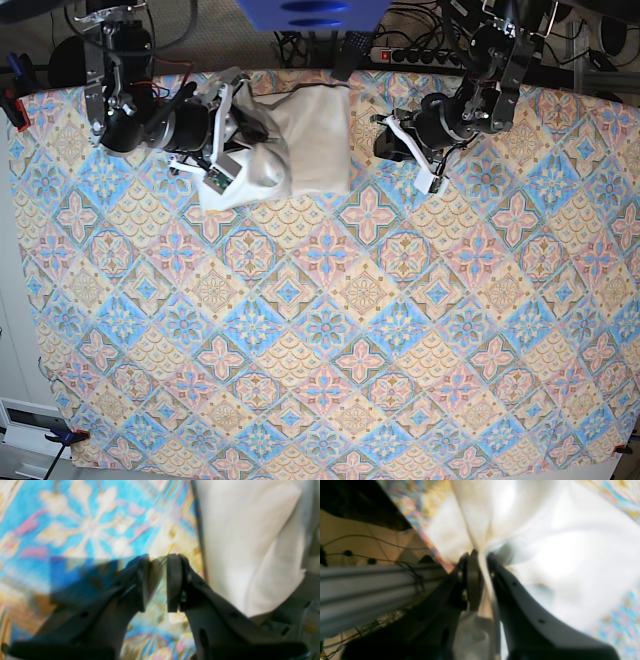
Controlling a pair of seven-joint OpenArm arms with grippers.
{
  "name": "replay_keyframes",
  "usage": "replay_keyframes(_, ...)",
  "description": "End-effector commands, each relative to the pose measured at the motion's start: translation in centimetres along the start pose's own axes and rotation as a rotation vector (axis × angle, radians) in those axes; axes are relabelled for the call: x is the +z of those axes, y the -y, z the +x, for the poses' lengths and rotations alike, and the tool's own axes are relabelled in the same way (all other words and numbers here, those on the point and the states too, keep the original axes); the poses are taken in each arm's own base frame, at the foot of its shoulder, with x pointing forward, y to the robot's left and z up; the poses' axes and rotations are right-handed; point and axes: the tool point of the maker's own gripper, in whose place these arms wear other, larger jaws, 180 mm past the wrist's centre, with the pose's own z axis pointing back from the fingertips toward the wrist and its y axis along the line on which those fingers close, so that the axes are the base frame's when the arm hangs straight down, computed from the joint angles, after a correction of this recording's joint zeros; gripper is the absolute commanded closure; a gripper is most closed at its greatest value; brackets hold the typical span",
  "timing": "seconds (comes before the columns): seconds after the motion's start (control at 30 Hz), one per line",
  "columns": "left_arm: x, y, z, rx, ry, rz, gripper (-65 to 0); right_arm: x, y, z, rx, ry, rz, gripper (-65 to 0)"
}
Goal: Fold the T-shirt properly
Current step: 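Grasp the bundled shirt with both grippers and tuck its loose ends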
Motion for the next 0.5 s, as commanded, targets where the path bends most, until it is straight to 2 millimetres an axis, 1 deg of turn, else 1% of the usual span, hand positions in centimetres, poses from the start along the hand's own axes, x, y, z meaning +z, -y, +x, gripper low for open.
replay_keyframes(0.0, -0.2, -0.5, -1.9, -0.007, -0.08, 0.028, -11.8, 0.2, -0.5, 1.8, 0.027, 0.056, 0.015, -3.0)
replay_keyframes(0.07, -0.8, 0.5, -1.9, -0.005, -0.082, 0.007, -11.8, -0.4, -1.0, 2.7, 0.063, 0.061, 0.039, -3.1)
replay_keyframes(0.13, -1.0, 1.0, -1.8, 0.002, -0.079, -0.002, -11.8, -0.8, -1.3, 3.9, 0.096, 0.076, 0.052, -3.1)
replay_keyframes(0.2, -1.1, 1.2, -1.8, 0.005, -0.076, -0.006, -11.8, -1.0, -0.6, 5.1, 0.132, 0.08, 0.031, -3.3)
replay_keyframes(0.23, -1.2, 1.5, -1.6, 0.007, -0.072, -0.011, -11.8, -1.5, -0.6, 5.5, 0.142, 0.076, 0.028, -4.6)
replay_keyframes(0.33, -1.3, 1.5, -1.2, 0.005, -0.065, -0.011, -11.8, -3.2, -0.7, 6.1, 0.185, 0.037, 0.026, -12.2)
replay_keyframes(0.4, -1.3, 1.5, -1.2, 0.007, -0.063, -0.011, -11.8, -3.5, -0.9, 7.2, 0.223, 0.044, 0.032, -18.4)
replay_keyframes(0.47, -1.3, 1.5, -1.1, 0.008, -0.061, -0.011, -11.8, -3.7, -1.2, 7.6, 0.244, 0.043, 0.042, -24.1)
